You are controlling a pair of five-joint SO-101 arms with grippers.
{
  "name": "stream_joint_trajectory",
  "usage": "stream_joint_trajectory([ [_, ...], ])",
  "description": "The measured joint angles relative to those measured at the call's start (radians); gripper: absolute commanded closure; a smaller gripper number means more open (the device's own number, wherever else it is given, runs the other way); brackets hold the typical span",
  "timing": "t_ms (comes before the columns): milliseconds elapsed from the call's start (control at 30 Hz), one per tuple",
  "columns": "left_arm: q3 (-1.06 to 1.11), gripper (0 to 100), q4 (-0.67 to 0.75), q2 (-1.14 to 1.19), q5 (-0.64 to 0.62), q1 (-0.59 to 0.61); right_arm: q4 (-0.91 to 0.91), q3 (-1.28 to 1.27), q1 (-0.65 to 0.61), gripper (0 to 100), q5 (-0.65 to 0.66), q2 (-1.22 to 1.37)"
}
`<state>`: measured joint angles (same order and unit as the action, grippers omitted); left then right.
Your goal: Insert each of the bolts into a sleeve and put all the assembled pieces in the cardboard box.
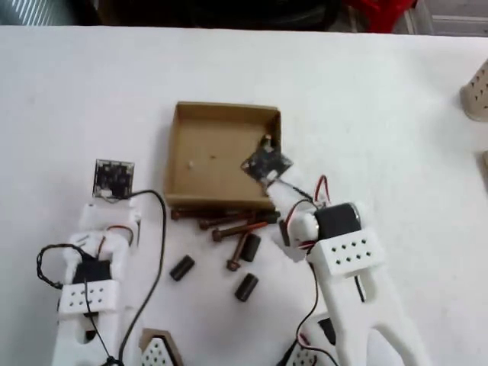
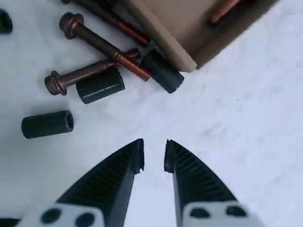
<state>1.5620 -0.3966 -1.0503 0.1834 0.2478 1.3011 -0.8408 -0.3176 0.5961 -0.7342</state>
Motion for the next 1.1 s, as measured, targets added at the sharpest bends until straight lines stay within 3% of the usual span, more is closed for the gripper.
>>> stream_joint_trajectory([
  [167,0.002,98,0.000,0.000,0.000,0.000,-0.184,-0.138,-0.002,92.9,0.126,0.000],
  [333,0.002,98,0.000,0.000,0.000,0.000,-0.382,-0.270,-0.002,92.8,0.331,0.000],
  [467,0.002,98,0.000,0.000,0.000,0.000,-0.445,-0.315,-0.014,92.8,0.384,-0.002],
  [700,0.002,98,0.000,0.000,0.000,0.000,-0.187,-0.315,-0.180,92.9,0.420,-0.155],
  [900,0.002,98,0.000,0.000,0.000,0.000,0.132,-0.315,-0.356,92.8,0.678,-0.433],
  [1100,0.002,98,0.000,0.000,0.000,0.000,0.189,-0.327,-0.485,92.7,0.695,-0.566],
])
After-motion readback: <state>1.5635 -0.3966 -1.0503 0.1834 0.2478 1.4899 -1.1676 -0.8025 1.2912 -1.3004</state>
